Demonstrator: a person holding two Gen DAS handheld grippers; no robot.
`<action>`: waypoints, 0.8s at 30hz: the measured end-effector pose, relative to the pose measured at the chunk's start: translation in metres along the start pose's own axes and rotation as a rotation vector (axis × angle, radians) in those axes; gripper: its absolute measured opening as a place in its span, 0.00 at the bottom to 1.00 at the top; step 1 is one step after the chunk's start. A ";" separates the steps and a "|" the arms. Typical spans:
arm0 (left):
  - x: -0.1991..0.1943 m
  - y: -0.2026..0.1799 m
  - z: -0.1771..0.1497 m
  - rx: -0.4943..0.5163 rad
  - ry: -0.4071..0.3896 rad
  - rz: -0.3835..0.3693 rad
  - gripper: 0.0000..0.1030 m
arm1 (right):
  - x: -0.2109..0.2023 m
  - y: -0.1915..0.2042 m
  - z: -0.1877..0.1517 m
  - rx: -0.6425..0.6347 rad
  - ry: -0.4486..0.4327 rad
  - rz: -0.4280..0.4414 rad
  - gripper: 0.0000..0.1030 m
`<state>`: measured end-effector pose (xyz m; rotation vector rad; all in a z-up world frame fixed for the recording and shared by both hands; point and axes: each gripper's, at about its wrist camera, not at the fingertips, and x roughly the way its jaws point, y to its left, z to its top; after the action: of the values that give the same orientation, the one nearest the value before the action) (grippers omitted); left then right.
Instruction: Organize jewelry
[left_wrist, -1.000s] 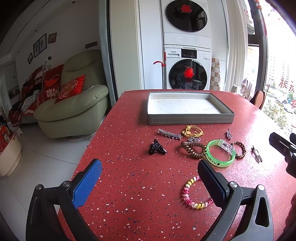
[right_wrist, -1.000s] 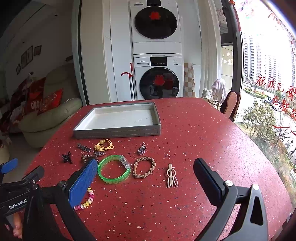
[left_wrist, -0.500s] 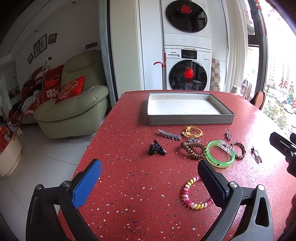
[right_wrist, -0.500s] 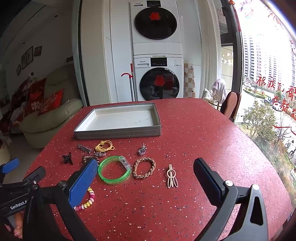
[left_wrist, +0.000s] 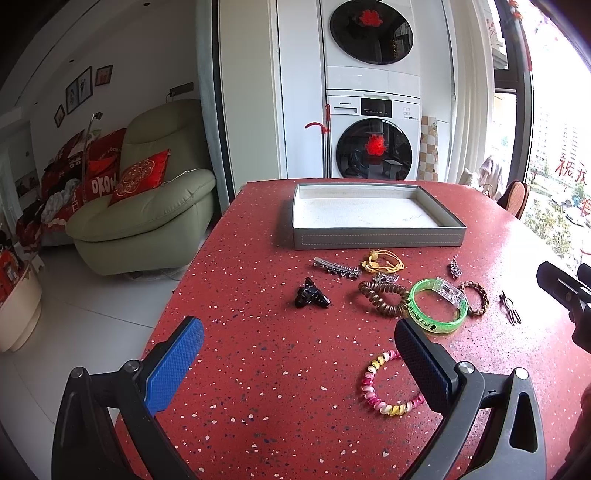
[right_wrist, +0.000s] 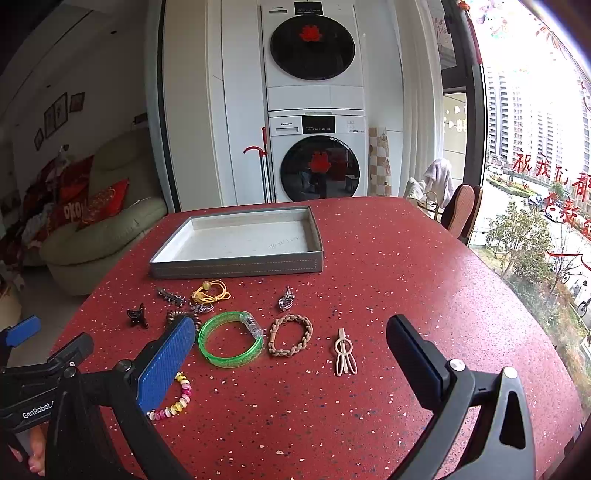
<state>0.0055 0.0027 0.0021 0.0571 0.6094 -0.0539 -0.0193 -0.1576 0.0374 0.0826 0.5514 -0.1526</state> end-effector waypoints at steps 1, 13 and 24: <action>0.000 0.000 0.000 0.000 -0.001 0.000 1.00 | 0.000 0.000 0.000 -0.001 0.000 -0.001 1.00; 0.001 0.002 0.000 -0.004 0.008 -0.002 1.00 | 0.000 0.003 0.001 -0.002 0.005 0.004 1.00; 0.005 0.002 -0.001 0.002 0.025 -0.009 1.00 | -0.001 0.001 0.001 0.006 0.010 0.005 1.00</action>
<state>0.0092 0.0043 -0.0011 0.0569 0.6351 -0.0630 -0.0190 -0.1562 0.0387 0.0909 0.5611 -0.1488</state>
